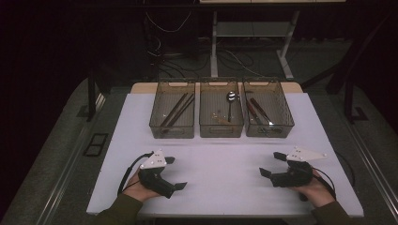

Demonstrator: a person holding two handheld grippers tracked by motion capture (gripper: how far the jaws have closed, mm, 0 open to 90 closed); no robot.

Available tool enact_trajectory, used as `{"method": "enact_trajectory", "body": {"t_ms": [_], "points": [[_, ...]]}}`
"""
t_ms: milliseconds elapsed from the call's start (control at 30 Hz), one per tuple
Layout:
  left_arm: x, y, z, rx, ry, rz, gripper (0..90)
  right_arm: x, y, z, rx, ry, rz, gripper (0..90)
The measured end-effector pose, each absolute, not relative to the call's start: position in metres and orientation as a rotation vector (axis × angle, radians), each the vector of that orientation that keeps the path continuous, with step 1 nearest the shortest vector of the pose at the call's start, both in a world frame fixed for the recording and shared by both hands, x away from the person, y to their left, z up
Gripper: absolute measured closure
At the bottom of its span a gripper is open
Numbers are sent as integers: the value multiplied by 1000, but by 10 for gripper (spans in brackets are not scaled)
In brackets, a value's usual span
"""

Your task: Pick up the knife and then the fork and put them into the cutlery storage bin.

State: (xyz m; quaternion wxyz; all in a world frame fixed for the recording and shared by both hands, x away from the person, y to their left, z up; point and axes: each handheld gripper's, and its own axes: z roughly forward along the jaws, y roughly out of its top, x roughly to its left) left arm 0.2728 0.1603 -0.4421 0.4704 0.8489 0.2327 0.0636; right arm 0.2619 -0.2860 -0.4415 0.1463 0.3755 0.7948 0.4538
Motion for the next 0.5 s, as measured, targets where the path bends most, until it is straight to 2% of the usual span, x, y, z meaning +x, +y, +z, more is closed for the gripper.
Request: {"method": "enact_trajectory", "body": {"t_ms": [500], "points": [[272,161,-442,2082,569,155,0,256,-286,-446,1026,2338,1258,138]]}}
